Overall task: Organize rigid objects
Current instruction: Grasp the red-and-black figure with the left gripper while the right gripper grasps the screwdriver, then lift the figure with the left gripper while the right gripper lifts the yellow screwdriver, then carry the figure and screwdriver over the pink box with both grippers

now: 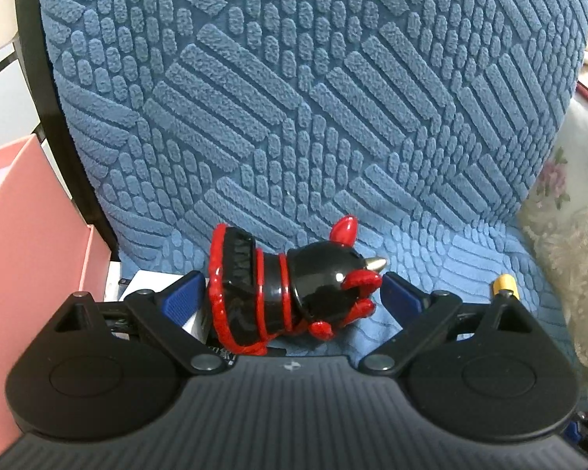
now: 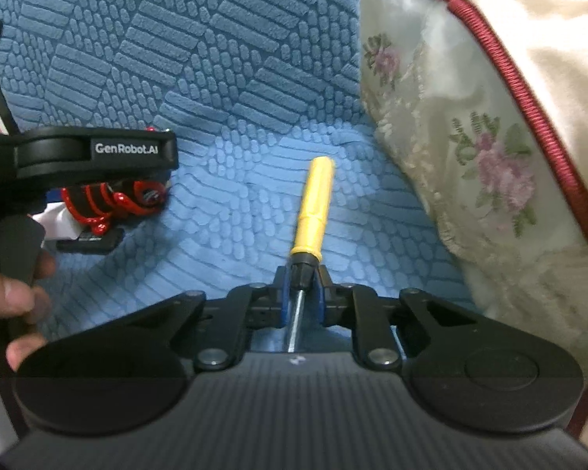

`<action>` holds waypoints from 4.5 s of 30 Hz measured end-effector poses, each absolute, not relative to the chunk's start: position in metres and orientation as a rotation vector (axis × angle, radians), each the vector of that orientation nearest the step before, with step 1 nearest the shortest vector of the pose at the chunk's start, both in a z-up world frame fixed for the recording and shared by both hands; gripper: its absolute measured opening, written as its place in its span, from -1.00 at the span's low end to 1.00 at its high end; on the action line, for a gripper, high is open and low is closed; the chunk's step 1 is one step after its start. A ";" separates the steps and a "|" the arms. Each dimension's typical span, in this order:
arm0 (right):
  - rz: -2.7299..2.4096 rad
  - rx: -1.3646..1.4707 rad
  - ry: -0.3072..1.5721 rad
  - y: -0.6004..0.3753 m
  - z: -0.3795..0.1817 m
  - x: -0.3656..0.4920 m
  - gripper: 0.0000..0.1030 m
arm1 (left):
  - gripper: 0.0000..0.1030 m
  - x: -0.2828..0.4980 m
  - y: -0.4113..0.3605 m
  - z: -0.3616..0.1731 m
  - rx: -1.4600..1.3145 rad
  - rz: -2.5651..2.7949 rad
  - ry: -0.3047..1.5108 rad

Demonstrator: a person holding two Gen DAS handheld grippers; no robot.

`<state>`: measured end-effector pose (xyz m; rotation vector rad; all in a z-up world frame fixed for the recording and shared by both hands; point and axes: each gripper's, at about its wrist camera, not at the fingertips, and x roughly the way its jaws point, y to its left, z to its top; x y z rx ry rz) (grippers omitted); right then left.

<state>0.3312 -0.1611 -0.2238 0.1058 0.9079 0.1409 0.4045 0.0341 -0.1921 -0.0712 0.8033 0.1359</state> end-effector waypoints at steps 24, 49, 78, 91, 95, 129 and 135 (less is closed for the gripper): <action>0.219 0.144 0.946 -0.169 -0.209 0.286 -0.68 | 0.71 0.369 0.028 -0.170 -0.035 0.077 0.769; 0.259 0.148 0.972 -0.177 -0.200 0.210 -0.68 | 0.71 0.221 0.031 -0.156 -0.202 0.078 0.846; 0.205 0.123 0.946 -0.170 -0.220 0.243 -0.59 | 0.71 0.229 0.033 -0.157 -0.225 0.090 0.834; 0.280 0.186 0.904 -0.189 -0.180 0.234 -0.58 | 0.71 0.211 0.029 -0.130 -0.231 0.049 0.773; 0.298 0.195 0.891 -0.194 -0.170 0.231 -0.58 | 0.71 0.202 0.032 -0.125 -0.251 0.052 0.760; 0.390 0.159 0.754 -0.195 -0.090 0.180 -0.59 | 0.71 0.138 0.058 -0.063 -0.309 0.046 0.686; 0.427 0.145 0.729 -0.185 -0.071 0.174 -0.59 | 0.71 0.125 0.072 -0.048 -0.311 0.064 0.660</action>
